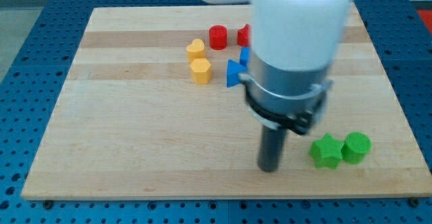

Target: Place the blue cube in between the red star and blue triangle

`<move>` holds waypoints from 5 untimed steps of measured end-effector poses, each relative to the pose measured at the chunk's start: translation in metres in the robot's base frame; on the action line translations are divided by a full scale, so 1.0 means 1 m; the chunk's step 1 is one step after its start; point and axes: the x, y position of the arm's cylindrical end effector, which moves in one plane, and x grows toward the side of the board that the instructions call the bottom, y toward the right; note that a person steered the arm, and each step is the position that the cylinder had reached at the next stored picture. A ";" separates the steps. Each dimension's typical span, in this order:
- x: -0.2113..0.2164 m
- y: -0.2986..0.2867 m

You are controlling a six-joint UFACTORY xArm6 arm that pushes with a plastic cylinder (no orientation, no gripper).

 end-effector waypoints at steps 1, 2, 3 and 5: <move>0.025 0.033; 0.024 0.091; 0.018 0.178; 0.011 0.178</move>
